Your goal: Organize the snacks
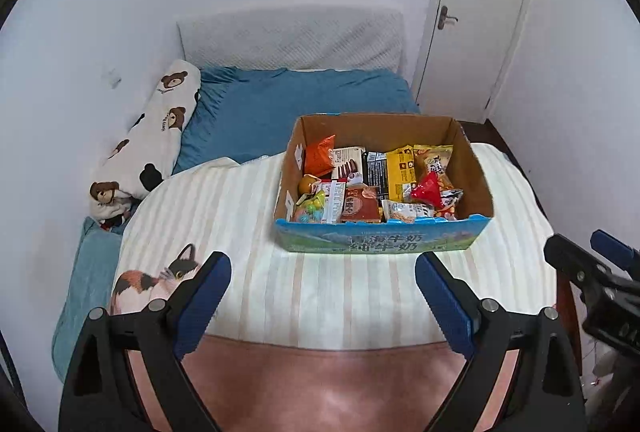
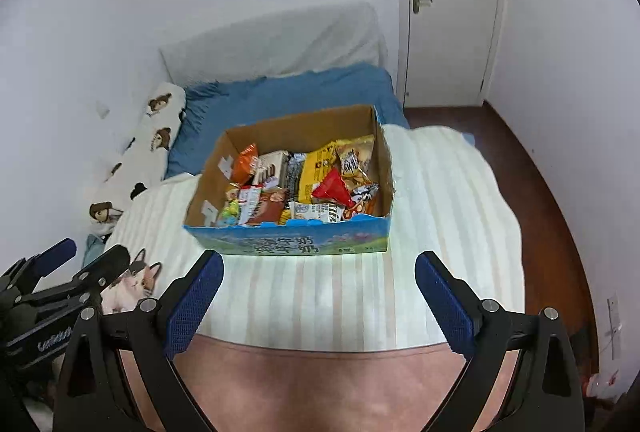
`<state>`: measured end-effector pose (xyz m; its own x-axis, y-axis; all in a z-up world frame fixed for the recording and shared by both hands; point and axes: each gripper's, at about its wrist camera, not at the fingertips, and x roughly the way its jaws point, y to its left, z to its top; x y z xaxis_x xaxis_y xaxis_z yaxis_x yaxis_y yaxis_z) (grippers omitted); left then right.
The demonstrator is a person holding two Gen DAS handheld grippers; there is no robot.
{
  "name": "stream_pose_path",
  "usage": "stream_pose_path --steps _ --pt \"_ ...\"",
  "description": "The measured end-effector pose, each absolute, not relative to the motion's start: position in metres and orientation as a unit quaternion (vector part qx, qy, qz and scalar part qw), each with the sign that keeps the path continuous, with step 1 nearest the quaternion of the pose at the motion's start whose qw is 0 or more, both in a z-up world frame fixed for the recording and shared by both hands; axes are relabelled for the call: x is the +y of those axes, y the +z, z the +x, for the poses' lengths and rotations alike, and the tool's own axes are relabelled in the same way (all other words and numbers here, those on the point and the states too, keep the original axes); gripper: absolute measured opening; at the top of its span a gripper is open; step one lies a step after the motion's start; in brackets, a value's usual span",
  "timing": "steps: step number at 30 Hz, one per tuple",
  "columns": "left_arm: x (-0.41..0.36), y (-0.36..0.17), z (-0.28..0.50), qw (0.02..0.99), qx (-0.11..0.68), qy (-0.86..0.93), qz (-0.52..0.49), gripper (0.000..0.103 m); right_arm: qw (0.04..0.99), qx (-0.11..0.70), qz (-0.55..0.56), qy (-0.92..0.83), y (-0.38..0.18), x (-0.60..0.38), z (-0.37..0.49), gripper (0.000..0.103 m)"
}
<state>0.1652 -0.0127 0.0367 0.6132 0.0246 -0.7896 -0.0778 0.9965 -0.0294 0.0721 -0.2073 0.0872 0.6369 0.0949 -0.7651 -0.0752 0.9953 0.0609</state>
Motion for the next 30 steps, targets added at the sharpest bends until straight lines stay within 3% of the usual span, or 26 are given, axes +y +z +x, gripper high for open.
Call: stream_pose_path --steps 15,18,30 --pt "-0.010 0.075 0.114 0.922 0.383 0.053 -0.021 0.095 0.924 0.377 -0.007 0.058 0.139 -0.204 0.005 0.101" --pt "-0.008 0.074 0.120 0.923 0.379 0.054 -0.029 0.103 0.928 0.368 -0.010 0.049 0.141 -0.204 0.010 0.102" --pt "-0.011 0.058 0.165 0.921 0.385 0.058 -0.027 0.103 0.931 0.365 -0.004 0.013 0.123 -0.211 0.066 0.103"
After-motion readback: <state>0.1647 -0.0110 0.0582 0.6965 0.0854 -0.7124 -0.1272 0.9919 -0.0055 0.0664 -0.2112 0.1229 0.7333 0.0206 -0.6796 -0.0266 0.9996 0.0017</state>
